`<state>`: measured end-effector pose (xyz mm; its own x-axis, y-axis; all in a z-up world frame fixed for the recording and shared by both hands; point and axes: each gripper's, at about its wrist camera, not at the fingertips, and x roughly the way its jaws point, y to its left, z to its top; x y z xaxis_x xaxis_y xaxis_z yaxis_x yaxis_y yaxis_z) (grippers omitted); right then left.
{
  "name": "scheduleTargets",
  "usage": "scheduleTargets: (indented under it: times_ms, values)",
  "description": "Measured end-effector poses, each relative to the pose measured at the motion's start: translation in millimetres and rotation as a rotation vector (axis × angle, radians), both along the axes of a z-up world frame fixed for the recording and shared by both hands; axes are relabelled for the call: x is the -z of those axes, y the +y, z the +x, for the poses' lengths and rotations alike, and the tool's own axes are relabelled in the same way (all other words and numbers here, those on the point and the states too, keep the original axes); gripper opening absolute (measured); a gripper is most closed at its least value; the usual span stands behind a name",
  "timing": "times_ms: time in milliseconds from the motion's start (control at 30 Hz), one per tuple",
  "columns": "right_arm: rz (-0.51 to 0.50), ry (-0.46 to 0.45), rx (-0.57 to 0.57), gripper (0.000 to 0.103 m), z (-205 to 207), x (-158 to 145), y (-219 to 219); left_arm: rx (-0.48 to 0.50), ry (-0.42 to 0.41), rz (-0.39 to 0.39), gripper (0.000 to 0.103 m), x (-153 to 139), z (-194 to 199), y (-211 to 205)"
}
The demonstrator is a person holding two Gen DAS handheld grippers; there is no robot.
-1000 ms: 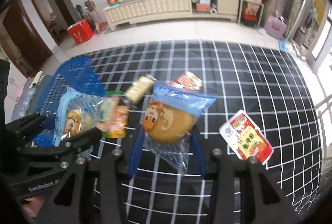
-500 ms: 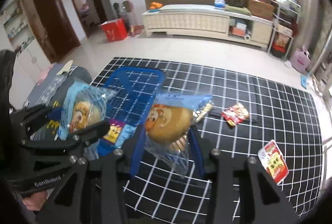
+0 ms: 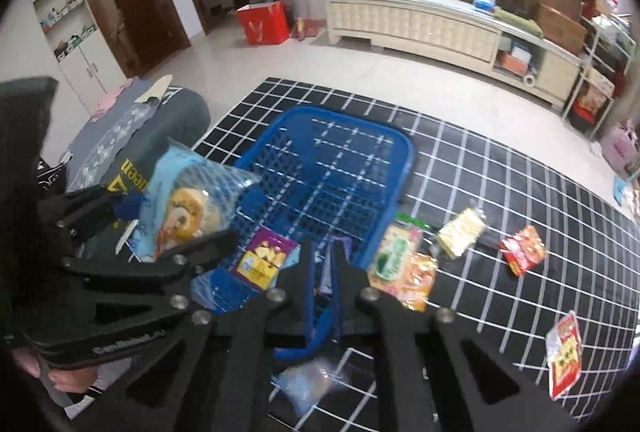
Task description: Organize snacks
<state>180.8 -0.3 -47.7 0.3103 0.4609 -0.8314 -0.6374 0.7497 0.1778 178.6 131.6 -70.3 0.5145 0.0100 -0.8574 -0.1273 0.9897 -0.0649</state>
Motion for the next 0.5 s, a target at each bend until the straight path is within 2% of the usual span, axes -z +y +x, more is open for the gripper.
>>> scheduleTargets:
  times_ms: [333, 500]
  values:
    - [-0.052, 0.073, -0.008, 0.01, 13, 37, 19, 0.019, 0.126, -0.046, 0.063, 42, 22, 12]
    - [-0.087, 0.068, -0.006, 0.01, 14, 45, 22, 0.029, 0.177, -0.03, 0.064, 61, 29, 10]
